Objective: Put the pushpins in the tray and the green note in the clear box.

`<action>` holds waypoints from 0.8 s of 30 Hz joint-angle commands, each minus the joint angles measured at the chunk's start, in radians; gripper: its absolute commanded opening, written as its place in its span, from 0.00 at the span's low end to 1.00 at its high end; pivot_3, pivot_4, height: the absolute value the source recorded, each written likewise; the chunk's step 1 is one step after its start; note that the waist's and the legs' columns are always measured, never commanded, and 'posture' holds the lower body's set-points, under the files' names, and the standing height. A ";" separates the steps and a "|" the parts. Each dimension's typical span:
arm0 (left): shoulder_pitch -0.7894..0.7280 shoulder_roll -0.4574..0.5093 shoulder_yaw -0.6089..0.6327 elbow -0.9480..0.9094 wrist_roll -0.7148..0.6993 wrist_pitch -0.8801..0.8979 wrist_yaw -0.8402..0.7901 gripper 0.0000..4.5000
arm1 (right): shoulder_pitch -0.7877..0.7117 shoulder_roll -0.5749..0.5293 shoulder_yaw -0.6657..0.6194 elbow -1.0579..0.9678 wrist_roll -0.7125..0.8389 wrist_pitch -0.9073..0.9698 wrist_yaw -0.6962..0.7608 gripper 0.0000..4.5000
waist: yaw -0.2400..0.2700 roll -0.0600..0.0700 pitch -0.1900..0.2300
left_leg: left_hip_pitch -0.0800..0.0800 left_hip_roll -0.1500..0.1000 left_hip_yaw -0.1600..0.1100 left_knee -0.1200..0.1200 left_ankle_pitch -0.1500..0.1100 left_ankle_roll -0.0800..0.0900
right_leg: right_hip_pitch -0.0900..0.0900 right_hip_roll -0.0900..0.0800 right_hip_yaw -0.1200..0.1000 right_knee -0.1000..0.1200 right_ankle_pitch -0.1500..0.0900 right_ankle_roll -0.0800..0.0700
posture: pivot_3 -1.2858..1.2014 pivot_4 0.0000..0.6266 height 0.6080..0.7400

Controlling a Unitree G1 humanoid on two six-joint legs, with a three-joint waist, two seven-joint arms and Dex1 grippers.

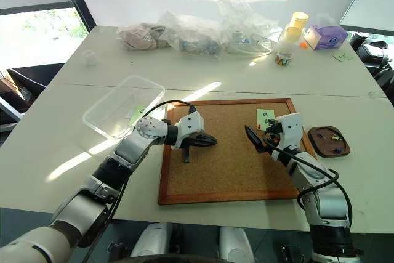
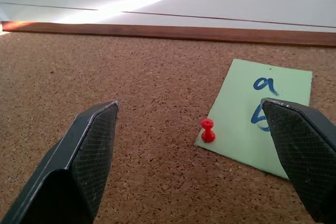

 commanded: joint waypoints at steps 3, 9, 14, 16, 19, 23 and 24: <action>0.017 0.010 -0.017 0.010 0.022 0.017 0.005 0.00 | -0.032 0.007 -0.015 0.017 0.001 0.020 -0.003 0.99 | 0.000 0.000 0.000 | 0.000 0.000 0.000 0.000 0.000 0.000 | 0.000 0.000 0.000 0.000 0.000 0.000 | 0.52 0.24 1.00; 0.020 0.011 -0.016 0.006 0.022 0.021 0.006 0.00 | -0.038 0.015 -0.028 0.029 0.007 0.021 0.001 0.57 | 0.000 0.000 0.000 | 0.000 0.000 0.000 0.000 0.000 0.000 | 0.000 0.000 0.000 0.000 0.000 0.000 | 0.52 0.24 1.00; 0.019 0.010 -0.016 0.008 0.022 0.020 0.006 0.00 | -0.037 0.020 -0.032 0.031 0.012 0.024 0.001 0.00 | 0.000 0.000 0.000 | 0.000 0.000 0.000 0.000 0.000 0.000 | 0.000 0.000 0.000 0.000 0.000 0.000 | 0.52 0.24 1.00; 0.019 0.010 -0.016 0.008 0.023 0.019 0.006 0.00 | -0.036 0.024 -0.034 0.027 0.011 0.025 0.001 0.00 | 0.000 0.000 0.000 | 0.000 0.000 0.000 0.000 0.000 0.000 | 0.000 0.000 0.000 0.000 0.000 0.000 | 0.52 0.24 1.00; 0.019 0.011 -0.018 0.009 0.024 0.018 0.006 0.00 | -0.030 0.027 -0.034 0.020 0.010 0.026 -0.001 0.00 | -0.001 0.000 0.000 | 0.000 0.000 0.000 0.000 0.000 0.000 | 0.000 0.000 0.000 0.000 0.000 0.000 | 0.52 0.24 1.00; 0.019 0.015 -0.020 0.008 0.026 0.023 0.002 0.00 | -0.024 0.027 -0.044 0.011 0.007 0.011 -0.004 0.00 | 0.000 0.000 0.000 | 0.000 0.000 0.000 0.000 0.000 0.000 | 0.000 0.000 0.000 0.000 0.000 0.000 | 0.52 0.24 1.00; 0.019 0.016 -0.022 0.009 0.027 0.024 0.001 0.00 | -0.026 0.027 -0.051 0.010 0.006 0.000 -0.005 0.00 | 0.000 0.000 0.000 | 0.000 0.000 0.000 0.000 0.000 0.000 | 0.000 0.000 0.000 0.000 0.000 0.000 | 0.52 0.24 1.00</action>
